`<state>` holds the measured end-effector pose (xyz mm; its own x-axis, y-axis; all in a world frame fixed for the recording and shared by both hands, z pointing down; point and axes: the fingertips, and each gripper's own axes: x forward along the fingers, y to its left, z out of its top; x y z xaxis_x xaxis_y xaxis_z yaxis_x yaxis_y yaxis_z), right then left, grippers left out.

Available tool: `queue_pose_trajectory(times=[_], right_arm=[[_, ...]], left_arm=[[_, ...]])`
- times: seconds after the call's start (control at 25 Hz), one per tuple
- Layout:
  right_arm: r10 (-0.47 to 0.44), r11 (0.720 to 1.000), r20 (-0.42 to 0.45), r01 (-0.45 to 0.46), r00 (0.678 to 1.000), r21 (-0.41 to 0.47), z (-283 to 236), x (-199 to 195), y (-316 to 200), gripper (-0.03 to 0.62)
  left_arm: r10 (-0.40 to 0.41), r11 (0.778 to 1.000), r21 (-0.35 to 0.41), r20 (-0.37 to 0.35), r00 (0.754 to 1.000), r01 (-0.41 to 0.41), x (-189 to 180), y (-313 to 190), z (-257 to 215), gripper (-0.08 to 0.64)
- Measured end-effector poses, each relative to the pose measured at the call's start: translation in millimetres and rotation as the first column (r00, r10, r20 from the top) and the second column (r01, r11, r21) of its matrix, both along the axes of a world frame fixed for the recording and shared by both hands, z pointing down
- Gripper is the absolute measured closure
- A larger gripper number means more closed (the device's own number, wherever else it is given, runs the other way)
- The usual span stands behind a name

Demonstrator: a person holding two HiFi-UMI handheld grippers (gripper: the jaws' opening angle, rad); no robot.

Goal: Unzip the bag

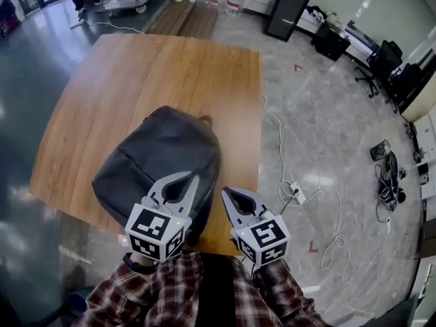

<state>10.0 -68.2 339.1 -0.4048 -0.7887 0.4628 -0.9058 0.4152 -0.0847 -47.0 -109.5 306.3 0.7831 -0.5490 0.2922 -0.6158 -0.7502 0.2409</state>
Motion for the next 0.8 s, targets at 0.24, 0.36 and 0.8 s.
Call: queue_pose_trajectory(times=[0.24,0.36,0.8], right_arm=[[-0.008,0.994,0.014,0.006,1.0,0.107,-49,-6,-19,0.583],[-0.024,0.993,0.021,0.021,1.0,0.117,-57,-11,-19,0.583],[-0.056,0.98,0.032,0.049,0.998,0.192,-93,-18,-9,0.583]], left_arm=[[-0.055,0.997,0.06,-0.013,0.998,0.055,-13,12,-31,0.551],[-0.063,0.996,0.067,-0.02,0.998,0.064,-13,16,-38,0.551],[-0.065,0.99,0.124,-0.066,0.996,0.073,-6,20,-72,0.551]])
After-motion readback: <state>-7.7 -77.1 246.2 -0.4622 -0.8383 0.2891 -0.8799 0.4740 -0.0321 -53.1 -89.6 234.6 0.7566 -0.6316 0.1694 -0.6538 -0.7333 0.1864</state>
